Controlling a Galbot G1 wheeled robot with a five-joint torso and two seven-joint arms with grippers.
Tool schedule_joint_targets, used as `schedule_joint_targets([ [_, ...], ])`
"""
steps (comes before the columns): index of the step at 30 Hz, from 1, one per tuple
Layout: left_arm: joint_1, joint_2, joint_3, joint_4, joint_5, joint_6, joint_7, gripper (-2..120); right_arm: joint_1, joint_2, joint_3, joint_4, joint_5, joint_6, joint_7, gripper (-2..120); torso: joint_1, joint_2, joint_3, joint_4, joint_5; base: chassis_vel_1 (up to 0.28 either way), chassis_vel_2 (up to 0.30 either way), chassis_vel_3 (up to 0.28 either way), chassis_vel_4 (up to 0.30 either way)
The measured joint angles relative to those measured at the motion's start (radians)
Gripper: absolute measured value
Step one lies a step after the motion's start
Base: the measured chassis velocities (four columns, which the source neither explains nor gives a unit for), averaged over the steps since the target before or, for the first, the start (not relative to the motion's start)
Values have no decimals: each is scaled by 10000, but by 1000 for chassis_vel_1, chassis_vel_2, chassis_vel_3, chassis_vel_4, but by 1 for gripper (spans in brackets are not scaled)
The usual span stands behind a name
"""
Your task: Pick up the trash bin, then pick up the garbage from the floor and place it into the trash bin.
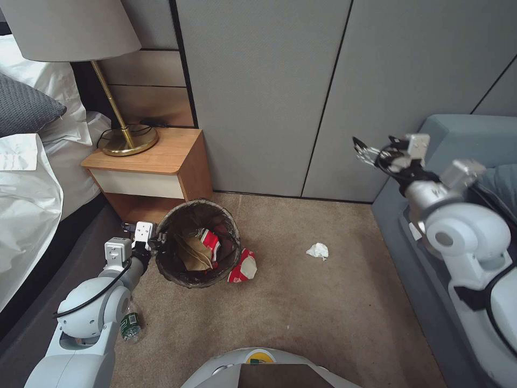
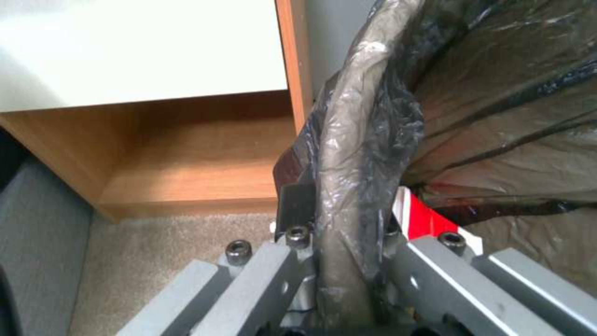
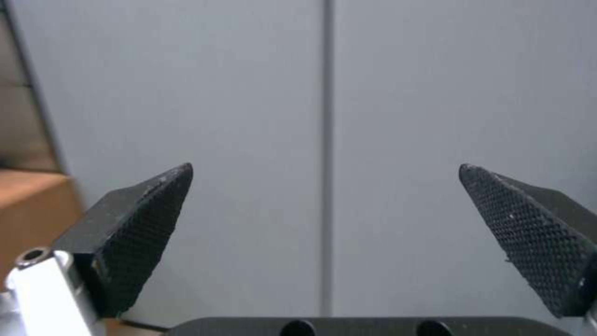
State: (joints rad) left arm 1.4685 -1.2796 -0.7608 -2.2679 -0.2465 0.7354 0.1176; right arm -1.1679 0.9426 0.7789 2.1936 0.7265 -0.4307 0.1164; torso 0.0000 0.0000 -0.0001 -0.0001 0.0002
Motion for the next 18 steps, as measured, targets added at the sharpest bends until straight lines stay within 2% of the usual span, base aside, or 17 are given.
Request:
schedule_joint_targets([
  [3, 36, -86, 0, -51, -16, 0, -4, 0, -1333, 1028, 512, 25, -1526, 914, -813, 100, 0, 0, 0, -1, -6, 0, 0, 0, 0],
  [4, 36, -86, 0, -51, -16, 0, -4, 0, -1333, 1028, 512, 25, -1526, 914, -813, 100, 0, 0, 0, -1, -6, 0, 0, 0, 0],
  [6, 80, -134, -27, -79, -22, 0, -2, 0, -2013, 1960, 634, 102, -2200, 1433, -1152, 100, 0, 0, 0, -1, 3, 0, 0, 0, 0],
  [7, 116, -175, -54, -107, -34, 0, -4, 0, -2385, 2767, 718, 113, -2787, 1877, -1272, 100, 0, 0, 0, 3, -3, 0, 0, 0, 0],
  [8, 116, -175, -54, -107, -34, 0, -4, 0, -2385, 2767, 718, 113, -2787, 1877, -1272, 100, 0, 0, 0, 3, -3, 0, 0, 0, 0],
  [10, 176, -294, -65, -151, -39, 0, -13, 0, -2749, 3598, 775, 34, -3691, 2513, -1386, 100, 0, 0, 0, 3, -1, 0, 0, 0, 0],
  [18, 452, -629, 29, -205, 82, 0, -28, 0, -3436, 4816, 592, -193, -5318, 3671, -1564, 100, 0, 0, 1, 3, -5, 0, 0, 0, 0],
])
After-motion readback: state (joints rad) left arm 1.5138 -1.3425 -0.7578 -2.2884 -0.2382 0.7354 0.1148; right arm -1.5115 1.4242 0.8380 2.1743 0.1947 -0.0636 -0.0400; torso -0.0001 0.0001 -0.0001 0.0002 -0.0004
